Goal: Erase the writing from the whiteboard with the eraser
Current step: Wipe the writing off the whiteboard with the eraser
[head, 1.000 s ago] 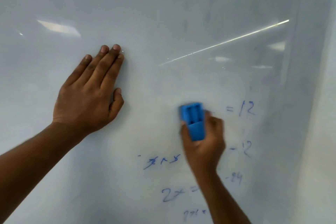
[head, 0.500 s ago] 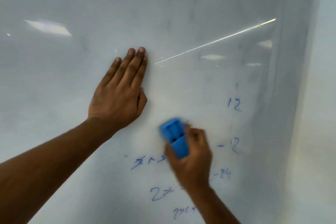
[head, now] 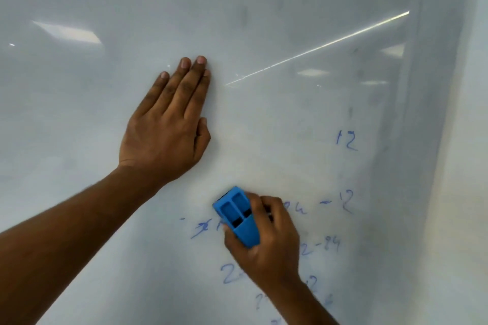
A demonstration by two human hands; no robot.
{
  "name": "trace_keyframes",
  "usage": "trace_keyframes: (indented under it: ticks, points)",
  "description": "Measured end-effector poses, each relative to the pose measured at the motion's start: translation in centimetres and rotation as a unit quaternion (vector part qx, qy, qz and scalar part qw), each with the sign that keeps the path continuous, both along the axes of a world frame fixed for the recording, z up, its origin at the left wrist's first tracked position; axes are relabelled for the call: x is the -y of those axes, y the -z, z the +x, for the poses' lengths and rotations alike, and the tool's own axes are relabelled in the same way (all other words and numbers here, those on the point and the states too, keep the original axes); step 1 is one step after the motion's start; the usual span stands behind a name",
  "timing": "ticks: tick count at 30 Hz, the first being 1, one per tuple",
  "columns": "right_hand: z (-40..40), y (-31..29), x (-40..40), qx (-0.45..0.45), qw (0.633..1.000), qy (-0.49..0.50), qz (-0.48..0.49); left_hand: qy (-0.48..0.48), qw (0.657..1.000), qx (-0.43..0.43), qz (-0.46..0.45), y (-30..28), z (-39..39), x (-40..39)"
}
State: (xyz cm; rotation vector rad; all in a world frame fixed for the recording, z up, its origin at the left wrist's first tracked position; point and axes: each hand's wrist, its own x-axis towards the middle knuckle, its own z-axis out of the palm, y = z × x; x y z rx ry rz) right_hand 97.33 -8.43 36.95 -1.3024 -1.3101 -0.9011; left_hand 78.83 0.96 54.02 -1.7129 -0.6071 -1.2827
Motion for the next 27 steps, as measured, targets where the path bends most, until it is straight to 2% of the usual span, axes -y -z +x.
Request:
trace_keyframes:
  ticks: [2, 4, 6, 8, 11, 13, 14, 16, 19, 21, 22, 23, 25, 26, 27]
  points:
    - [4.3, -1.7, 1.4, -0.121, 0.991, 0.032, 0.045, 0.005, 1.0, -0.001, 0.003, 0.0, 0.1, 0.0]
    - [8.7, -3.4, 2.9, -0.3, 0.948, 0.055, 0.087, 0.004, 1.0, 0.006, 0.007, 0.1, 0.1, 0.0]
    - [10.6, -3.9, 3.1, -0.394, 0.911, 0.066, 0.102, 0.003, 1.0, 0.012, 0.013, 0.2, 0.3, 0.0]
    - [7.7, -3.0, 2.0, -0.356, 0.925, 0.079, 0.105, 0.006, 1.0, 0.012, 0.013, 0.2, 0.4, 0.1]
    - [-0.5, 0.3, 0.3, -0.121, 0.992, -0.001, 0.034, 0.007, 1.0, 0.007, 0.011, 0.1, 0.2, 0.1]
    - [-1.1, 0.6, 0.2, 0.004, 1.0, -0.016, -0.025, 0.012, 1.0, 0.004, 0.009, 0.2, 0.0, 0.0]
    - [0.7, -0.6, 0.4, -0.005, 1.0, -0.013, -0.012, 0.015, 1.0, 0.003, 0.009, 0.2, 0.0, 0.0]
    - [5.6, -3.8, 1.5, -0.136, 0.989, 0.023, 0.055, 0.018, 1.0, 0.005, 0.01, 0.2, 0.1, 0.0]
    - [12.9, -7.9, 3.1, -0.373, 0.919, 0.05, 0.119, 0.018, 1.0, 0.011, 0.015, 0.4, 0.2, 0.1]
    - [12.9, -8.4, 2.6, -0.421, 0.898, 0.041, 0.119, 0.018, 1.0, 0.013, 0.017, 0.4, 0.3, 0.1]
    - [11.3, -7.9, 2.2, -0.392, 0.911, 0.034, 0.126, 0.019, 1.0, 0.013, 0.018, 0.3, 0.4, 0.2]
    - [9.0, -7.0, 1.7, -0.324, 0.938, 0.017, 0.125, 0.019, 1.0, 0.011, 0.016, 0.3, 0.3, 0.1]
    - [4.8, -5.0, 1.1, -0.134, 0.989, -0.018, 0.053, 0.021, 1.0, 0.007, 0.01, 0.2, 0.2, 0.1]
    - [4.5, -4.2, 0.8, -0.056, 0.998, -0.014, 0.013, 0.023, 1.0, 0.006, 0.007, 0.3, 0.0, 0.1]
    - [5.4, -4.6, 1.1, -0.027, 1.0, -0.011, 0.005, 0.027, 1.0, 0.006, 0.007, 0.2, 0.0, 0.2]
